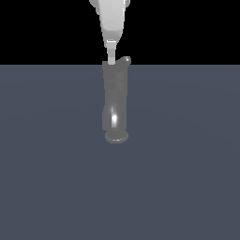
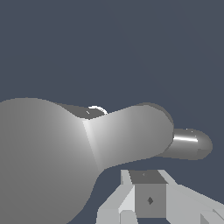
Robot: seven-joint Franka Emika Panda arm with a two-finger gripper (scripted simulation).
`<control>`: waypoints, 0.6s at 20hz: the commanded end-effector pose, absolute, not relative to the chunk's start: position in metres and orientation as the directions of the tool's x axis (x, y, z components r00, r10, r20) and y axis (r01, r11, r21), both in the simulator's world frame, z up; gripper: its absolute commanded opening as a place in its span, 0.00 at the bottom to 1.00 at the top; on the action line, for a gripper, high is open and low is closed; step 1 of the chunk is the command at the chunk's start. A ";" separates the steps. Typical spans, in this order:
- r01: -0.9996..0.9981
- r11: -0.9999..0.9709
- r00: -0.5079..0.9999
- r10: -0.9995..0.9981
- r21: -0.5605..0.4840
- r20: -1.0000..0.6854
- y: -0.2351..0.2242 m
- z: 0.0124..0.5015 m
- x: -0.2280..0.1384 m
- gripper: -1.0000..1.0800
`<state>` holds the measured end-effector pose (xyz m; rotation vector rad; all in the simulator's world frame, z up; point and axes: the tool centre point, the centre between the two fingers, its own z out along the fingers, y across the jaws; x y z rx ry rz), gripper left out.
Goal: Turn on the faucet by rotating a designated handle.
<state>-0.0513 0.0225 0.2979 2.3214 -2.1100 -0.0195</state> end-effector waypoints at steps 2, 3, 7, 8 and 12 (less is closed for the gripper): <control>-1.000 -0.011 0.011 -1.000 0.000 0.000 -0.035 0.298 -0.040 0.00; -1.000 -0.008 0.008 -1.000 0.000 0.000 -0.040 0.298 -0.038 0.00; -1.000 0.001 -0.001 -1.000 0.000 0.000 -0.053 0.298 -0.033 0.00; -0.996 -0.082 0.082 -0.996 0.015 -0.018 -0.002 0.298 -0.040 0.00; -0.997 -0.070 0.070 -0.997 0.013 -0.015 -0.012 0.298 -0.029 0.00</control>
